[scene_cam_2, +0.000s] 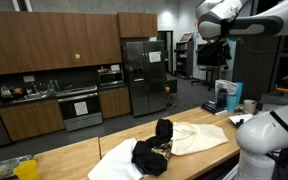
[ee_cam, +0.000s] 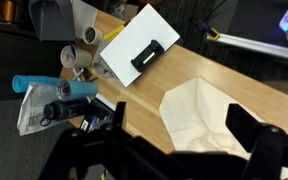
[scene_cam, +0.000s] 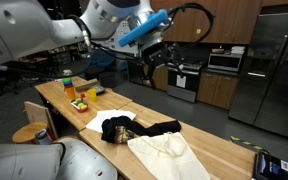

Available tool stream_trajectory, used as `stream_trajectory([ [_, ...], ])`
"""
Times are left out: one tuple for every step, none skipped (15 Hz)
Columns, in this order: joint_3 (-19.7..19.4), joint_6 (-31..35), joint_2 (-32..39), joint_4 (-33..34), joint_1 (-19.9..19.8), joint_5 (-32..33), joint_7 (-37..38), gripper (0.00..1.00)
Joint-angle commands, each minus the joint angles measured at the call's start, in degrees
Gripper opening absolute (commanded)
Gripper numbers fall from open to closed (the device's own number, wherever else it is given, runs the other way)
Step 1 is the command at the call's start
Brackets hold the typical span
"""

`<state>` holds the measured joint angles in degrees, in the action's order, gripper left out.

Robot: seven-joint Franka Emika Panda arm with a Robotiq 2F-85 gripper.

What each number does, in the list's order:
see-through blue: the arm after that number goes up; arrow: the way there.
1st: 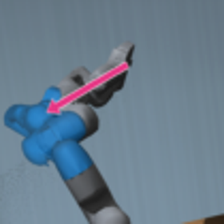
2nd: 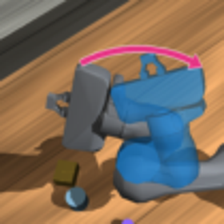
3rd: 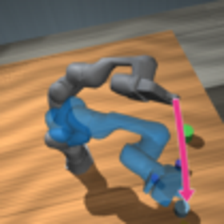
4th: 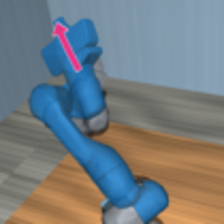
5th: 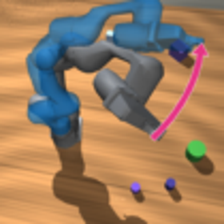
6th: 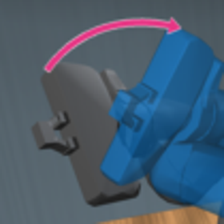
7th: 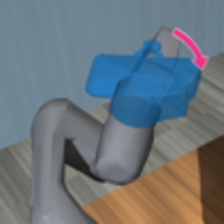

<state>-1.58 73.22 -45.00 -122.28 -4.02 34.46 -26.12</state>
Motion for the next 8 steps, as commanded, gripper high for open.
stream_trajectory([
  [2.14, -12.1, -3.45, 1.93, 7.77, -4.35, -2.01, 1.0],
  [1.51, -14.1, -4.18, 2.1, 9.66, -8.22, 0.12, 1.0],
  [1.15, -12.08, -3.53, 1.24, 10.42, -3.72, 1.46, 1.0],
  [1.28, -13.7, -4.19, 1.38, 11.84, -5.65, 2.03, 1.0],
  [1.24, -14.28, -4.57, 1.4, 12.55, -6.38, 2.14, 1.0],
  [1.03, -14.34, -4.7, 1.39, 12.71, -6.63, 2.1, 1.0],
  [0.75, -14.32, -4.67, 1.38, 12.66, -6.68, 2.04, 1.0],
  [0.53, -14.3, -4.58, 1.37, 12.61, -6.69, 2.0, 1.0],
])
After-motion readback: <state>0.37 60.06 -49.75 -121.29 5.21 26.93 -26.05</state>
